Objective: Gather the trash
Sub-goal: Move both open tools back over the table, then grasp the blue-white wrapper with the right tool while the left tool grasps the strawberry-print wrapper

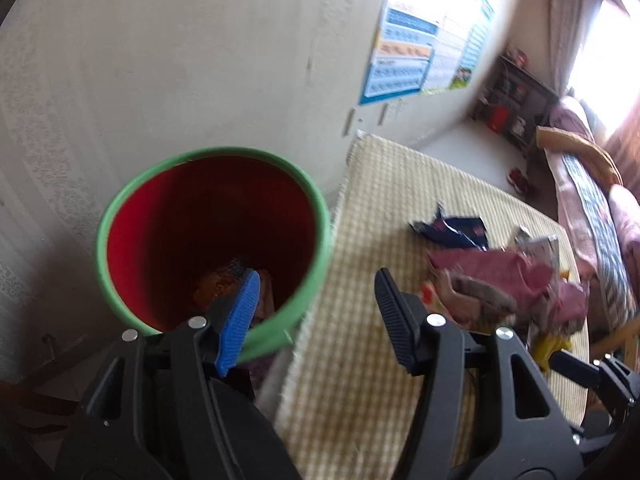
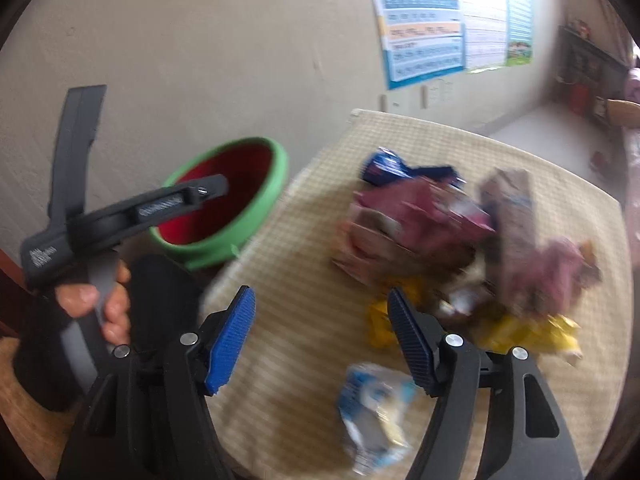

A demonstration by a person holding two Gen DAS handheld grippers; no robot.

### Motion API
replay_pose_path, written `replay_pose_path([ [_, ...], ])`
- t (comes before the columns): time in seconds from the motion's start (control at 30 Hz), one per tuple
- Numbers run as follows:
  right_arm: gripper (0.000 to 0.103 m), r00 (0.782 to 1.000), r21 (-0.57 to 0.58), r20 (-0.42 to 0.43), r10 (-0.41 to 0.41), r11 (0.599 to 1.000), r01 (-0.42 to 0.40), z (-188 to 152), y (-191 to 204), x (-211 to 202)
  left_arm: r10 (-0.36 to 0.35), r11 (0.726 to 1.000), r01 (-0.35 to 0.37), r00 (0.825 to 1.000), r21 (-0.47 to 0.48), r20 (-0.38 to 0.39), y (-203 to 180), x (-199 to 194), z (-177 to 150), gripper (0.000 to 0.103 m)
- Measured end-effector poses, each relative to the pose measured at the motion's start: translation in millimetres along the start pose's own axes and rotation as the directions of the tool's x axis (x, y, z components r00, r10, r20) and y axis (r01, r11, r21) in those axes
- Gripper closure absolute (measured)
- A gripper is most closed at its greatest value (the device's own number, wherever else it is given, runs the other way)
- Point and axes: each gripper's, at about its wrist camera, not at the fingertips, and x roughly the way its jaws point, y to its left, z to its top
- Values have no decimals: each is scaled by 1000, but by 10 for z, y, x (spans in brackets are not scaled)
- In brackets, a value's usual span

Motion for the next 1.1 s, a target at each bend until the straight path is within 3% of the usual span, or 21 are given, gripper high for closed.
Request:
replay_pose_path([
  [0.17, 36, 998, 119, -58, -28, 992, 35, -277, -424, 43, -8, 1000, 8, 1000, 23, -1, -176, -31, -54, 46],
  [0.33, 36, 989, 239, -135, 57, 971, -23, -475, -620, 154, -51, 998, 52, 996, 19, -74, -335, 74, -235, 44],
  [0.47, 36, 984, 247, -167, 67, 969, -24, -545, -608, 239, -42, 996, 47, 996, 70, -79, -472, 90, -306, 45],
  [0.77, 37, 972, 233, -222, 76, 972, -23, -623, -524, 441, -41, 995, 50, 993, 82, -110, -584, 177, -335, 45],
  [0.97, 77, 985, 216, -157, 65, 976, -30, -583, -542, 348, -109, 992, 120, 979, 50, -174, -749, 388, -311, 45],
  [1.1, 82, 994, 224, -93, 59, 974, -37, -538, -601, 220, -134, 989, 143, 973, 36, -189, -874, 483, -257, 43],
])
